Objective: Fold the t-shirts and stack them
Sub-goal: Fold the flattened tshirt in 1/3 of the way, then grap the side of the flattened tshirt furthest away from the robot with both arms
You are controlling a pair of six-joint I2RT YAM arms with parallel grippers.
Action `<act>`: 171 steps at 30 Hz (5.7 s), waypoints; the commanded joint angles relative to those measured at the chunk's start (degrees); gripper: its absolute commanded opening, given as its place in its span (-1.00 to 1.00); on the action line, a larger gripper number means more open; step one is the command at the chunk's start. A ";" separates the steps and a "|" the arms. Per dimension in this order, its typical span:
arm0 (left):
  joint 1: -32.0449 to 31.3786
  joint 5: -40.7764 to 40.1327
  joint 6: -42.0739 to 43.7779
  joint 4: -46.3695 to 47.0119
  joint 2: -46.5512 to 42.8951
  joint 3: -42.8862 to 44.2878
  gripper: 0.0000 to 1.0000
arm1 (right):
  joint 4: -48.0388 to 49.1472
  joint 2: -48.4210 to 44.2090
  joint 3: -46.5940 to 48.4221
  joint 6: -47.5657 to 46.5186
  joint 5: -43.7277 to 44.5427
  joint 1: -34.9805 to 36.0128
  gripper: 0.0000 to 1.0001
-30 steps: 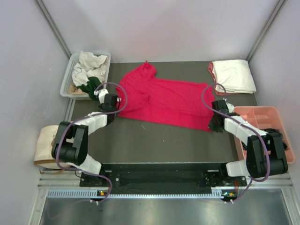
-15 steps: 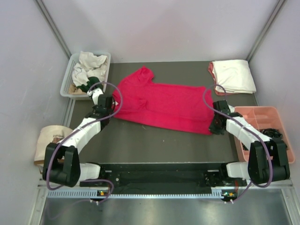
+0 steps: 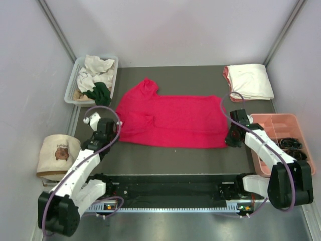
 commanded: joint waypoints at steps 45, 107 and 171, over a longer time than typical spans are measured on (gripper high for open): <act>-4.16 -1.54 -19.93 -19.79 -16.69 -6.39 -1.00 | -16.30 -23.23 -6.62 19.82 4.98 -0.69 -0.99; -5.39 -8.22 22.43 28.11 30.42 23.75 0.98 | 12.97 39.61 37.24 -3.11 3.40 -5.52 0.13; -5.13 -2.52 37.11 30.04 61.43 51.87 0.98 | 13.50 49.02 41.02 -3.56 -7.59 -7.11 -1.00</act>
